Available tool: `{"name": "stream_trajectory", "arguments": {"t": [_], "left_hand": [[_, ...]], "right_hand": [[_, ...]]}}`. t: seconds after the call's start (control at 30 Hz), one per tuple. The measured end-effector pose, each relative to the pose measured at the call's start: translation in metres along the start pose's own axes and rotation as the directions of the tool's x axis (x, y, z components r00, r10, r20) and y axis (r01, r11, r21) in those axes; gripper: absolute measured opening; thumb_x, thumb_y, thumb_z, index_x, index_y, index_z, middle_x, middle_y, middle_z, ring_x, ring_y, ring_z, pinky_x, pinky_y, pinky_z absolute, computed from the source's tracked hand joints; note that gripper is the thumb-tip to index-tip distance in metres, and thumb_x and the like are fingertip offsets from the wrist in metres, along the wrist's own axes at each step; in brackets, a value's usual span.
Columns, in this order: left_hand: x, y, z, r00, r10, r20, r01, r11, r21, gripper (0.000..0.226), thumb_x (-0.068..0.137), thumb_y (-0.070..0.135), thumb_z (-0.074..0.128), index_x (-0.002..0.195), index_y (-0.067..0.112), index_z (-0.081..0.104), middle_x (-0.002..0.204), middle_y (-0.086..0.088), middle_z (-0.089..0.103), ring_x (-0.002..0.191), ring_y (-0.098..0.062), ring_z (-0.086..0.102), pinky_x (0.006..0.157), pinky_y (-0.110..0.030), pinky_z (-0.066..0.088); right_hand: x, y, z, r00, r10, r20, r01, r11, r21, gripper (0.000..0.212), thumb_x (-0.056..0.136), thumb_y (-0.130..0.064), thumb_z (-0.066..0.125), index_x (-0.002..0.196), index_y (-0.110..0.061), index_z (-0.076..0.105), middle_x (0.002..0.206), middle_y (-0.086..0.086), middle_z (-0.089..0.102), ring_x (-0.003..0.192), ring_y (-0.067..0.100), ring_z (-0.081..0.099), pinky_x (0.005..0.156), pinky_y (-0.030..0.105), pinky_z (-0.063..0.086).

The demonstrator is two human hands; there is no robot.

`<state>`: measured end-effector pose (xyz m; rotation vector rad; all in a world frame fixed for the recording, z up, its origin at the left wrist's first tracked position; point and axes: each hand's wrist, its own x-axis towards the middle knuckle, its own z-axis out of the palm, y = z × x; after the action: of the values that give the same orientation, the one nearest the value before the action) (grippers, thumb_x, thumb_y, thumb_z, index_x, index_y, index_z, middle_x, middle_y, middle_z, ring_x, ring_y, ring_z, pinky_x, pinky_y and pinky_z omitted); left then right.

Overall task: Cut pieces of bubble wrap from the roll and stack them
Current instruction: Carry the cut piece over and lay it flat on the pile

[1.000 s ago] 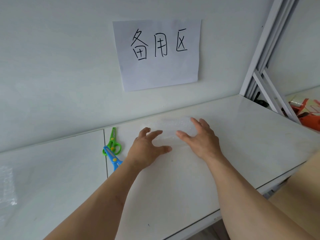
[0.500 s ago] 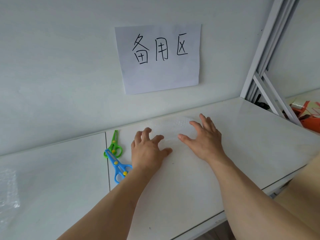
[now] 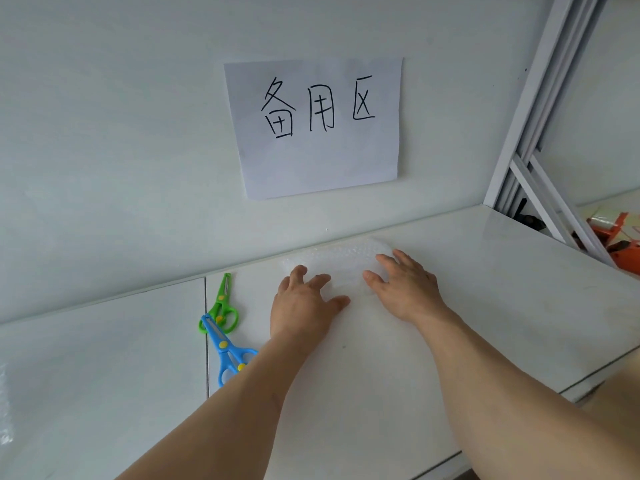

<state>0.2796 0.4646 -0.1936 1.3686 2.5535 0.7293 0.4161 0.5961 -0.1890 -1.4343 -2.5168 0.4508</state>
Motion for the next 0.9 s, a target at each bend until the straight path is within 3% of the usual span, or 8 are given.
{"name": "stream_trajectory", "arguments": {"t": [0.1,0.17,0.27,0.6,0.9], "left_hand": [[0.004,0.002,0.000,0.996,-0.042,-0.081,0.037,0.998,-0.053,0.072,0.082,0.075,0.046,0.141,0.034,0.046,0.155,0.003,0.027,0.141,-0.021,0.026,0.113,-0.037,0.027],[0.011,0.003,-0.003,0.968,-0.170,-0.185,0.151,0.982,-0.116,0.073,0.088,0.072,0.037,0.143,0.025,0.043,0.152,-0.005,0.033,0.139,-0.027,0.028,0.113,-0.040,0.025],[0.022,0.004,-0.005,0.942,-0.298,-0.152,0.280,0.952,-0.125,0.066,0.096,0.061,0.030,0.142,0.016,0.042,0.143,-0.012,0.045,0.135,-0.030,0.031,0.109,-0.042,0.024],[0.041,0.003,0.005,0.963,-0.242,-0.115,0.241,0.970,-0.029,0.055,0.098,0.050,0.037,0.148,0.027,0.032,0.141,-0.009,0.039,0.136,-0.030,0.026,0.111,-0.040,0.022],[0.041,0.003,0.006,0.968,-0.230,-0.101,0.233,0.972,0.016,0.053,0.099,0.051,0.033,0.147,0.029,0.037,0.142,-0.006,0.035,0.136,-0.028,0.025,0.113,-0.037,0.017]], "right_hand": [[0.008,0.000,-0.003,0.994,0.068,-0.088,-0.057,0.991,0.123,0.064,0.091,-0.063,0.035,0.147,-0.031,0.035,0.159,0.000,0.025,0.143,0.024,0.029,0.115,0.042,0.024],[0.015,-0.002,-0.004,0.987,0.115,-0.110,-0.095,0.980,0.172,0.065,0.092,-0.063,0.034,0.147,-0.027,0.035,0.157,0.002,0.029,0.140,0.027,0.033,0.113,0.043,0.026],[0.025,-0.003,-0.002,0.989,0.119,-0.091,-0.104,0.982,0.156,0.065,0.095,-0.059,0.035,0.148,-0.022,0.034,0.154,0.006,0.034,0.138,0.030,0.035,0.111,0.042,0.027],[0.059,0.003,0.003,0.997,0.020,-0.073,-0.011,0.993,0.118,0.057,0.097,-0.051,0.041,0.147,-0.025,0.036,0.153,0.003,0.036,0.138,0.027,0.035,0.109,0.039,0.028],[0.063,0.005,0.006,0.991,0.002,-0.132,-0.002,1.000,-0.003,0.054,0.094,-0.055,0.040,0.140,-0.028,0.046,0.152,0.001,0.039,0.138,0.024,0.035,0.110,0.040,0.028]]}}
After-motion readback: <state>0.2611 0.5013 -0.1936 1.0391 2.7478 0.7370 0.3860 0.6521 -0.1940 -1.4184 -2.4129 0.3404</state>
